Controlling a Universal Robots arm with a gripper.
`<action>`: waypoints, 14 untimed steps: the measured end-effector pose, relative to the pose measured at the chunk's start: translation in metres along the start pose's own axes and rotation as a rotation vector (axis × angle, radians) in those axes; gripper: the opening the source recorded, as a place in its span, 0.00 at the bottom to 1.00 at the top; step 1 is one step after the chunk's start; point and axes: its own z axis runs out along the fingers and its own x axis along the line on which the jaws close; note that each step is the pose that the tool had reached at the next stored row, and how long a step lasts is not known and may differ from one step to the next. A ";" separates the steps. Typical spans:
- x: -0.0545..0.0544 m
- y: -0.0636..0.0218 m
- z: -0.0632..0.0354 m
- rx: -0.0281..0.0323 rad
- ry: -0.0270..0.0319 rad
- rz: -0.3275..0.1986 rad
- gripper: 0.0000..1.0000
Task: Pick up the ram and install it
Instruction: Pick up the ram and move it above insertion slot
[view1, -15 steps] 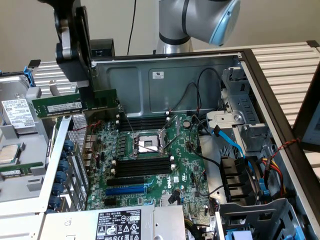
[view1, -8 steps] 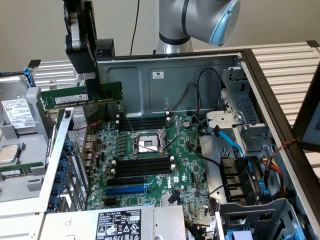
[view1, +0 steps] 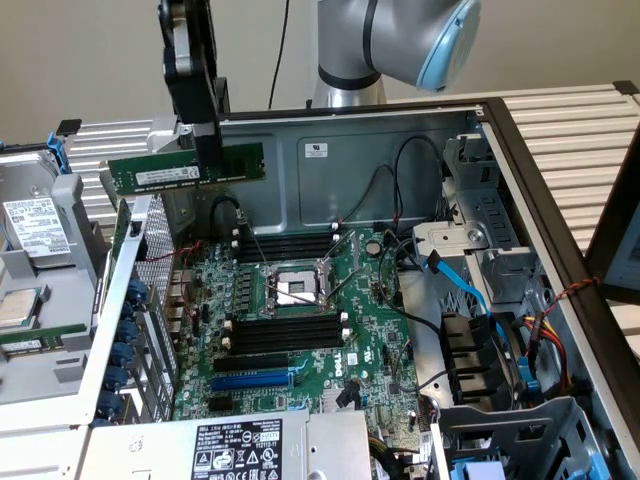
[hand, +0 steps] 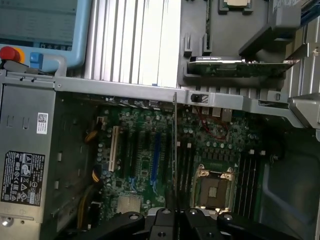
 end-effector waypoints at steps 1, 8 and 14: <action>-0.001 -0.0045 0.0003 -0.0001 0.0000 0.000 0.12; -0.003 -0.0363 0.0029 -0.0001 0.0001 0.000 0.12; -0.018 -0.0495 0.0052 -0.0002 0.0011 0.001 0.12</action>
